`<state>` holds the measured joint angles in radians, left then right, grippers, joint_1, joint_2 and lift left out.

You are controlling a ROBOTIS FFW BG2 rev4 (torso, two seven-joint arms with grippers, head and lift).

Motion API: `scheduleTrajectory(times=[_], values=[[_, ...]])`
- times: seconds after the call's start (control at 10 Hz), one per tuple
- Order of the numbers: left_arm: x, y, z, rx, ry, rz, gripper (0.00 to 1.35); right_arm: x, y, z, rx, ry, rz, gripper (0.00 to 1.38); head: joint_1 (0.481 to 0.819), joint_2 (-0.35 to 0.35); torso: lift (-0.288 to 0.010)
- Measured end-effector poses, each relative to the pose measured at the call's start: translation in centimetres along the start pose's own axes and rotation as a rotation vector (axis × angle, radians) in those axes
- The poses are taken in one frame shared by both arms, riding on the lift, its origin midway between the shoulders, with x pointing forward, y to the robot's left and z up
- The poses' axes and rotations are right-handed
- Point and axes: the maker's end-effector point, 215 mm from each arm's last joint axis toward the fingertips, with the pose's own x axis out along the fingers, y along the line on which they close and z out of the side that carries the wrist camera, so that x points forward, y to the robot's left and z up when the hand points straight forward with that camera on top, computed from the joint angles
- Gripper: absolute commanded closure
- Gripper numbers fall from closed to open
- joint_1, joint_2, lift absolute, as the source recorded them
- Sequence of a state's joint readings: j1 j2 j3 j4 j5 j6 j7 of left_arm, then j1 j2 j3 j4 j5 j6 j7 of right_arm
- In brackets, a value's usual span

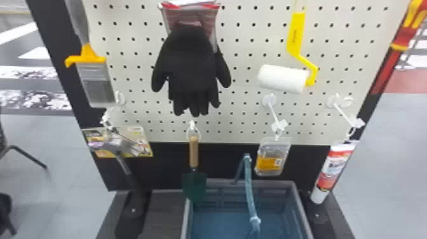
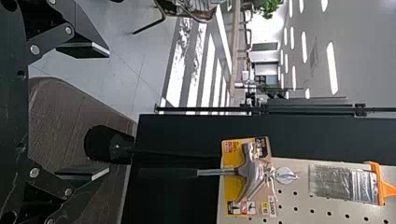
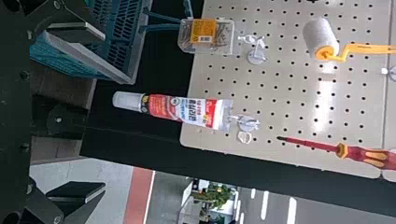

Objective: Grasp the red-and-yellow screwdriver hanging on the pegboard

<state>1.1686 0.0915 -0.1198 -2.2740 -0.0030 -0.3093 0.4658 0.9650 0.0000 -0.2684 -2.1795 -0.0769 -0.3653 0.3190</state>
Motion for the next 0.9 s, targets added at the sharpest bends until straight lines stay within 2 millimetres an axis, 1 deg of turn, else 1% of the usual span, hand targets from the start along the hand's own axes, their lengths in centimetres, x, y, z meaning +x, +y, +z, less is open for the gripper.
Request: scheduleTrajectory(times=[0.2,0.3,0.5,0.9], values=[[0.0,-0.2,-0.1,0.002,0.004,-0.007,0.4,0.6,-0.1,1.3,0.0,-0.024,-0.001,0.17,0.549,0.0,-0.1],[0.0,-0.2,-0.2,0.002,0.007,-0.01,0.4,0.9,0.0,1.8,0.006,-0.032,0.0,0.17,0.549,0.0,-0.1],[0.0,-0.3,-0.3,0.003,0.01,-0.012,0.4,2.0,0.5,3.5,0.029,-0.071,0.007,0.17,0.549,0.0,-0.1],[0.0,-0.3,-0.5,0.005,0.015,-0.013,0.4,3.5,0.6,8.7,0.023,-0.16,0.014,0.17,0.549,0.0,-0.1]])
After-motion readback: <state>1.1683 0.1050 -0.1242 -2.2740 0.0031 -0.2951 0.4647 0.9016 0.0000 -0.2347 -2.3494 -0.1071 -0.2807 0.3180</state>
